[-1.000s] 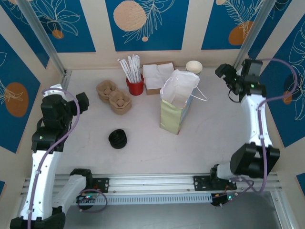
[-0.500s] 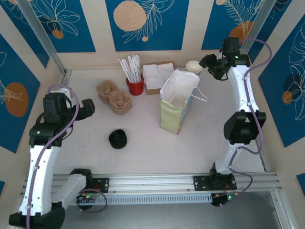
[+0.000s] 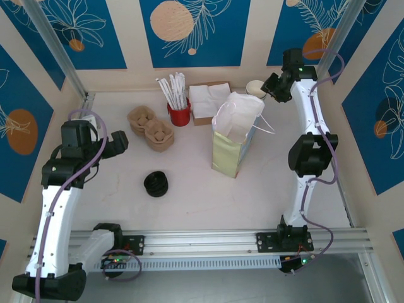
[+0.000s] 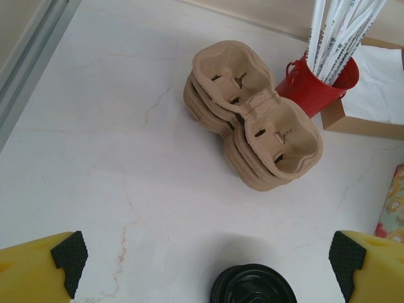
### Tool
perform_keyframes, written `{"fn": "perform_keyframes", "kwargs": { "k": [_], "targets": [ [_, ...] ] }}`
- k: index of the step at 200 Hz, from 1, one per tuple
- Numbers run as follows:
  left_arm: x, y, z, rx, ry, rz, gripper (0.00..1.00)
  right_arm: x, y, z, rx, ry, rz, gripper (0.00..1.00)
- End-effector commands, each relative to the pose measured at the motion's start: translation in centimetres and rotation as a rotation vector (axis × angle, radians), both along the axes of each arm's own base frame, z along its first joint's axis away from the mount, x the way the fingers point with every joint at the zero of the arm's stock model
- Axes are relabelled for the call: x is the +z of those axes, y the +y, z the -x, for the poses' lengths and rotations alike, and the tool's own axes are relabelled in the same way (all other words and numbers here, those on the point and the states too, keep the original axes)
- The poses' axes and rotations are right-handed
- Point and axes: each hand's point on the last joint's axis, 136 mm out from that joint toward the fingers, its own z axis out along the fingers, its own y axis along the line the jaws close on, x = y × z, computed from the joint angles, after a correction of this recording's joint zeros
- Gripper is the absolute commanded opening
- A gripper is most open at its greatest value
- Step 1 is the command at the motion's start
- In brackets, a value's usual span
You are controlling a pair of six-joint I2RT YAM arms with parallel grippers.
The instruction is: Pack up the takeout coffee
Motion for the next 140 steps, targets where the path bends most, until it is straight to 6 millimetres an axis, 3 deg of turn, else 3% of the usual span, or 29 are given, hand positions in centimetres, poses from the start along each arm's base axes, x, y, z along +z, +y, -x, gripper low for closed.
{"fn": "perform_keyframes", "kwargs": {
  "k": [1, 87, 140],
  "targets": [
    [0.9, -0.4, -0.4, 0.000, -0.024, 0.025, 0.99, 0.7, 0.2, -0.3, 0.008, -0.009, 0.016, 0.36],
    [0.9, -0.2, -0.5, 0.006, -0.026, 0.017, 1.00, -0.4, 0.7, -1.3, 0.021, 0.000, 0.016, 0.24],
    [0.7, -0.2, -0.5, 0.007, -0.020, 0.015, 0.99, 0.0, 0.9, -1.5, 0.027, -0.007, 0.012, 0.05]
  ]
}}
